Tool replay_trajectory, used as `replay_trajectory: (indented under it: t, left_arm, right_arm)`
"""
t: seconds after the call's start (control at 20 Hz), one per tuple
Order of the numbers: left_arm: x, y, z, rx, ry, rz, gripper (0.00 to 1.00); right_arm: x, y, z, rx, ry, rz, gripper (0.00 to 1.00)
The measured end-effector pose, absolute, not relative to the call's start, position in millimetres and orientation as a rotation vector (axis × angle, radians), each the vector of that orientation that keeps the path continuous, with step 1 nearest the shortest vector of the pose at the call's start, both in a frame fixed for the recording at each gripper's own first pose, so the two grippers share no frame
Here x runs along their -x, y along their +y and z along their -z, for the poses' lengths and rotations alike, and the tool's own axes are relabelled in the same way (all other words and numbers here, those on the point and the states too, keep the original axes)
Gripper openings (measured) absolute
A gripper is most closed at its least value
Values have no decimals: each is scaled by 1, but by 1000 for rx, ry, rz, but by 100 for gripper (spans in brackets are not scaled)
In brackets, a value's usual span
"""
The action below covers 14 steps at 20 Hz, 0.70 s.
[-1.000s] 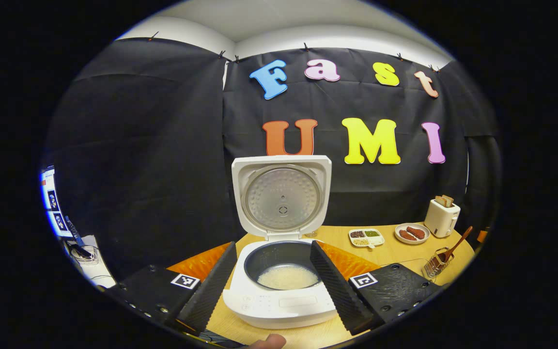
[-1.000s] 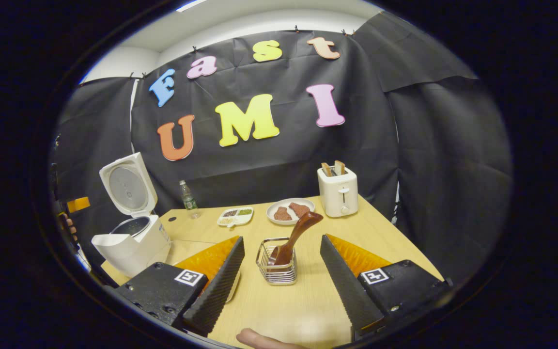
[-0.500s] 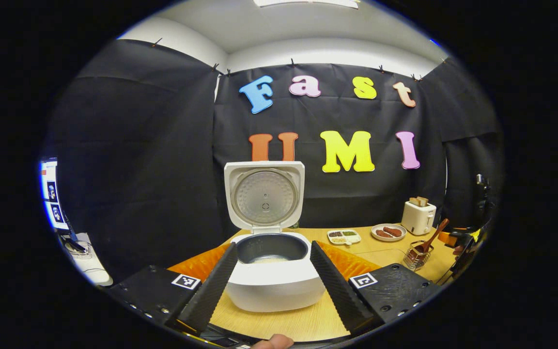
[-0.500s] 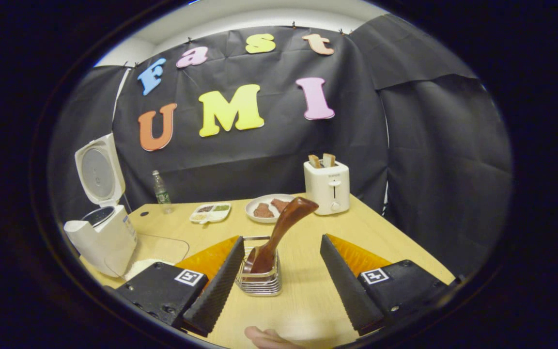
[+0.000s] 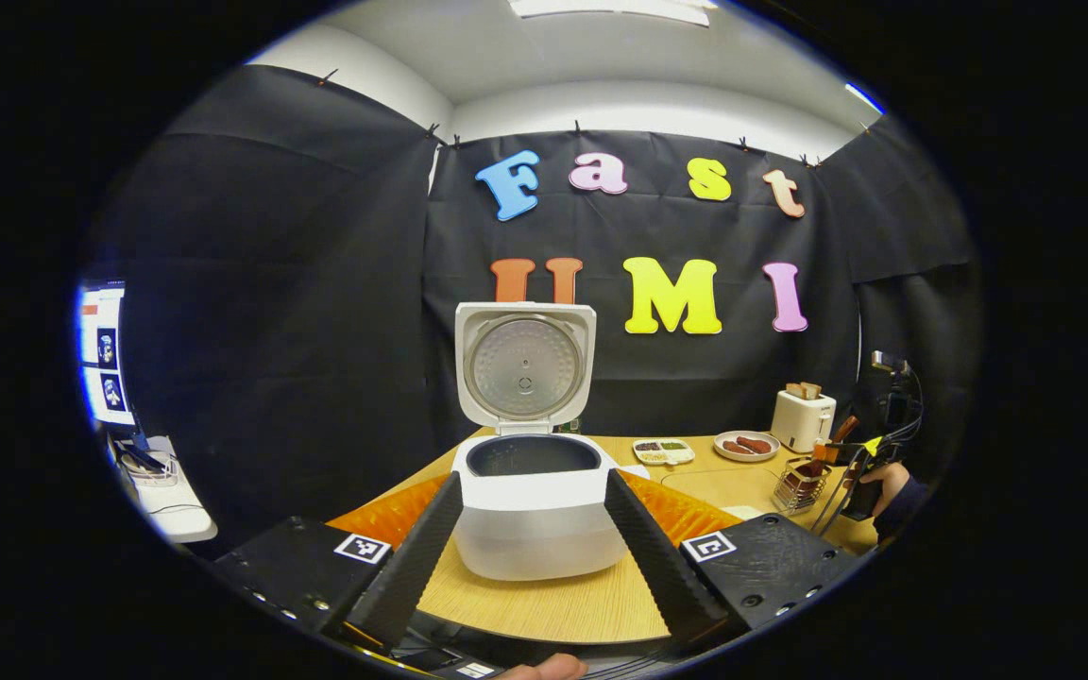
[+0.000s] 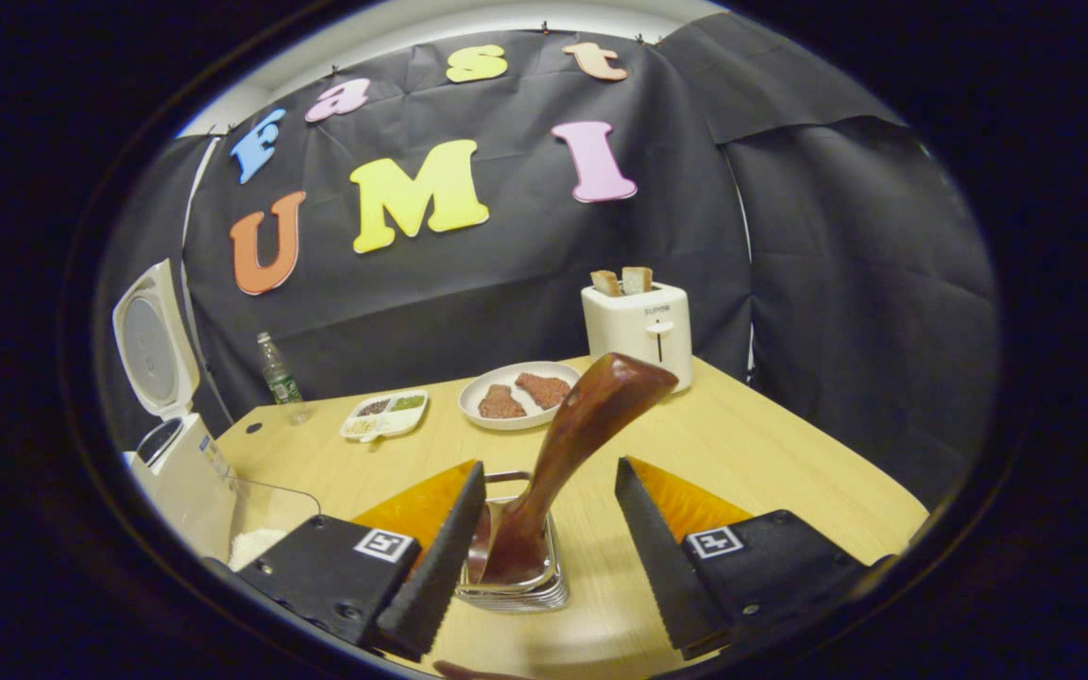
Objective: Close the left gripper, press the button to open the rice cooker; take a wooden spoon from the chopstick holder with the right hand, scoop a spoonful of rice and pour it into the rice cooker, then put the wooden spoon back into the chopstick holder.
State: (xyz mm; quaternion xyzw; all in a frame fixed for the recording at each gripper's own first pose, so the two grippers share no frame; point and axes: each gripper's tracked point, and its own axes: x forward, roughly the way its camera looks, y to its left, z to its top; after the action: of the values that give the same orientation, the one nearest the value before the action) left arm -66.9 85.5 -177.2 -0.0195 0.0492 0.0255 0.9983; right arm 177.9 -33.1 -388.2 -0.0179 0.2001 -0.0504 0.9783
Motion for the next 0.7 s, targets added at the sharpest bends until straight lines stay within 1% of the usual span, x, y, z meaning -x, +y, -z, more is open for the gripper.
replay_trajectory:
  t: [0.05,0.1,0.15,0.25,0.3,0.35,0.45,0.6,0.65,0.7]
  left_arm:
    - [68,89,177,23,96,-55,96]
    - [68,94,175,7,92,-65,96]
    - [69,95,174,-5,89,-68,96]
    - [71,94,171,-12,77,-65,96]
    - [71,95,171,-17,73,-68,96]
    - [71,97,173,-27,72,-72,96]
    - [73,98,176,-46,78,-70,96]
    - [74,96,179,-33,90,-56,96]
    - [75,97,178,-29,89,-54,96]
    - [74,98,179,-27,87,-54,96]
  right_arm:
    - [-180,-35,391,24,408,117,73]
    - [-180,-32,391,-15,407,116,70]
    - [-183,-23,392,-53,408,93,63]
    - [-183,-19,391,-86,405,91,34]
    - [-183,-14,386,-88,400,73,33]
    - [-182,-12,386,-70,401,77,23]
    - [-178,-7,372,-44,380,65,19]
    - [-172,1,344,8,321,57,16]
    - [-169,6,336,33,300,50,13]
    - [-165,12,321,53,268,42,16]
